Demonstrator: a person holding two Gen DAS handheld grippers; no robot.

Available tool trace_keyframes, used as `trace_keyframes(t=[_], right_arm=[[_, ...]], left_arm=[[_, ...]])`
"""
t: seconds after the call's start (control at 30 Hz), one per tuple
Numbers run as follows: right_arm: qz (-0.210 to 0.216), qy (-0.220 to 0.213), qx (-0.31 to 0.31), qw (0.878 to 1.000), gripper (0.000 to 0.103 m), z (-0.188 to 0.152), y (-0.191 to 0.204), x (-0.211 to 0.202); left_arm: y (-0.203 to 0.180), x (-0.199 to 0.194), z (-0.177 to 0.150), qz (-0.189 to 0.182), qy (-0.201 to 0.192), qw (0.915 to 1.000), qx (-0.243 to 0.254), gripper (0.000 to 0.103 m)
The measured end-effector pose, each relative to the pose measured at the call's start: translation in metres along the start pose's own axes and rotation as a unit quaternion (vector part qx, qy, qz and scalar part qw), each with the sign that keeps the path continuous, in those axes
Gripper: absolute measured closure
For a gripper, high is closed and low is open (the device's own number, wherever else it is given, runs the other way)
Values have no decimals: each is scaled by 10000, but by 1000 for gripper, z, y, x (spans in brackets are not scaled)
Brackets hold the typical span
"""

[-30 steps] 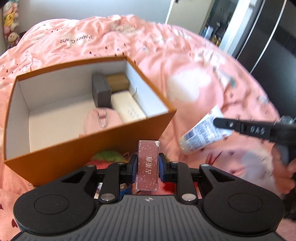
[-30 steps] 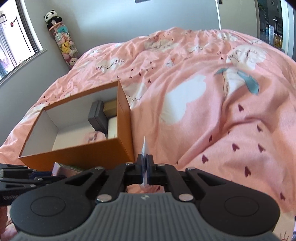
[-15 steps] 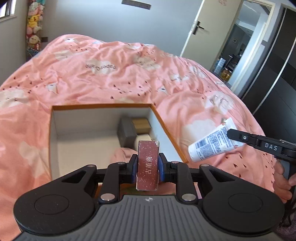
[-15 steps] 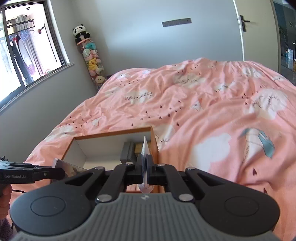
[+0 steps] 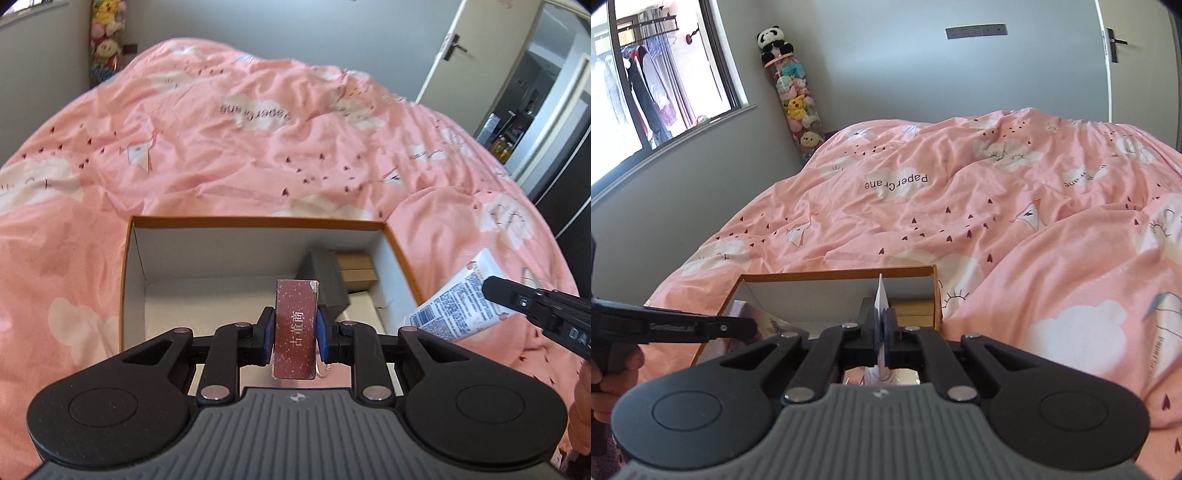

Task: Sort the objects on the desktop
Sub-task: 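Lower the dark red box into the orange box and open the left tool while the right carries the tube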

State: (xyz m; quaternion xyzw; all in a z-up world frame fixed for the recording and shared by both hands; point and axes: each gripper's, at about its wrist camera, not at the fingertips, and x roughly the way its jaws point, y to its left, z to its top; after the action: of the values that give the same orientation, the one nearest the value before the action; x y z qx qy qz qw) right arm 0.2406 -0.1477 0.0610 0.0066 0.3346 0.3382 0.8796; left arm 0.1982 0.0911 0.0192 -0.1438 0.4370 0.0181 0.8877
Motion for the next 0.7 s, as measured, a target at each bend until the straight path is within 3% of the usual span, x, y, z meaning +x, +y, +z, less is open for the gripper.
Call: trace_keyframes(t=[0.37, 0.7], right_arm=[[-198, 107, -242, 9995, 101, 17, -2, 58], [-249, 179, -385, 9988, 101, 14, -6, 76]], left_arm=[[9, 75, 28, 208, 388, 9989, -158, 77], [3, 113, 42, 154, 624, 9978, -186, 77]])
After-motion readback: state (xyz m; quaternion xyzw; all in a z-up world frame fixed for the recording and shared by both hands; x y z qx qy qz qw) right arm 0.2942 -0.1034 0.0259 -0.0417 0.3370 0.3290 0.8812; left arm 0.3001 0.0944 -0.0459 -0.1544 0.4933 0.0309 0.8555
